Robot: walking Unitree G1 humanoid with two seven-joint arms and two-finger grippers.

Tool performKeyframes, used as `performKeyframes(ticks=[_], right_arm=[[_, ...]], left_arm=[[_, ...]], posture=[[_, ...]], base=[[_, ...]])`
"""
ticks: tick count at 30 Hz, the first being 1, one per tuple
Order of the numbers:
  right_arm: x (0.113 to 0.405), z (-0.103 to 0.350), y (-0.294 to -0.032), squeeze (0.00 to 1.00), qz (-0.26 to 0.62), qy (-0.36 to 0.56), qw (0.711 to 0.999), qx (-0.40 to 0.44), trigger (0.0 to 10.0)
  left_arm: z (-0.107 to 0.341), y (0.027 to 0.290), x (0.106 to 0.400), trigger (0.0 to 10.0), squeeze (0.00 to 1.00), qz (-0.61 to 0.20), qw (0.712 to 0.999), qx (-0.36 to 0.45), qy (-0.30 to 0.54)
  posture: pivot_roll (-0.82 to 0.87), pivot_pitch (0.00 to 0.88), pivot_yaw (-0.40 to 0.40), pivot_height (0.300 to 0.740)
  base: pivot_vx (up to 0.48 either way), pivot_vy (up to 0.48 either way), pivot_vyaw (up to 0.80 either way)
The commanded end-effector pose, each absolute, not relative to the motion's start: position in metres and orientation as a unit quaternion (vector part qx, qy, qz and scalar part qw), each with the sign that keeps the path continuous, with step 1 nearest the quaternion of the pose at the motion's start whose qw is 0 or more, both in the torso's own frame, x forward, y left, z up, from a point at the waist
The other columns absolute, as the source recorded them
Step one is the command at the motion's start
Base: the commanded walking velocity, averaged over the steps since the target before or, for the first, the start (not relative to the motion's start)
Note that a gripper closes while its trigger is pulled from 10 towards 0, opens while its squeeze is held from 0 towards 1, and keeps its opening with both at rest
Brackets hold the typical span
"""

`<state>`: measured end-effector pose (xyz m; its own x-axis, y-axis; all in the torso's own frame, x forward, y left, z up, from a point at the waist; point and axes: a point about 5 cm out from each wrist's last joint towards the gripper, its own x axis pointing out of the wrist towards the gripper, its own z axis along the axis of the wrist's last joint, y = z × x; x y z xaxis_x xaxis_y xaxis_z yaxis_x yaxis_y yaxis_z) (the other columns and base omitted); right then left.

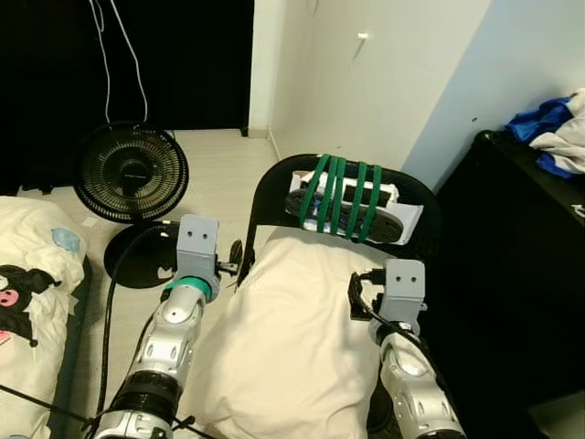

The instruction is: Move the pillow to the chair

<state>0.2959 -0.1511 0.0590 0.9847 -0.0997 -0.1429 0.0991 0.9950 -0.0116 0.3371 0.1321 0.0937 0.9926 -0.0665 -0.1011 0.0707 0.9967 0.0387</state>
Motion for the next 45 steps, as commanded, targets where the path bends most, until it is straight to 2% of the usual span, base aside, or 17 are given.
performKeyframes(ticks=[1, 15, 18, 20, 28, 45], right_arm=[[0.295, 0.054, -0.153, 0.0, -0.057, 0.082, 0.995, 0.008, 10.0], [0.304, 0.057, -0.137, 0.0, -0.048, 0.08, 0.995, 0.022, 10.0], [0.305, 0.059, -0.139, 0.0, -0.052, 0.076, 0.996, 0.018, 10.0], [0.306, 0.059, -0.143, 0.0, -0.057, 0.074, 0.995, 0.016, 10.0], [0.303, 0.055, -0.153, 0.0, -0.07, 0.082, 0.994, 0.01, 10.0], [0.298, 0.05, -0.153, 0.0, -0.072, 0.095, 0.993, 0.007, 10.0]], left_arm=[[0.089, 0.127, 0.336, 10.0, 0.0, -0.035, 0.998, 0.016, 0.058], [0.097, 0.124, 0.334, 10.0, 0.0, -0.069, 0.997, -0.002, 0.044], [0.1, 0.12, 0.333, 10.0, 0.0, -0.091, 0.995, 0.002, 0.034], [0.099, 0.121, 0.333, 10.0, 0.0, -0.078, 0.995, -0.053, 0.043], [0.095, 0.12, 0.335, 10.0, 0.0, -0.082, 0.995, 0.01, 0.051], [0.094, 0.124, 0.333, 10.0, 0.0, -0.073, 0.996, 0.017, 0.051]], posture=[[-0.04, 0.0, -0.028, 0.74], [-0.03, 0.0, 0.0, 0.74], [-0.04, 0.0, 0.007, 0.74], [-0.04, 0.0, 0.008, 0.74], [-0.05, 0.0, 0.014, 0.74], [-0.06, 0.035, 0.01, 0.74]], base=[[0.0, 0.0, 0.0], [0.0, 0.0, 0.0], [0.0, -0.48, 0.0], [0.0, -0.33, 0.0], [0.0, 0.0, 0.0], [0.0, 0.0, 0.0]])
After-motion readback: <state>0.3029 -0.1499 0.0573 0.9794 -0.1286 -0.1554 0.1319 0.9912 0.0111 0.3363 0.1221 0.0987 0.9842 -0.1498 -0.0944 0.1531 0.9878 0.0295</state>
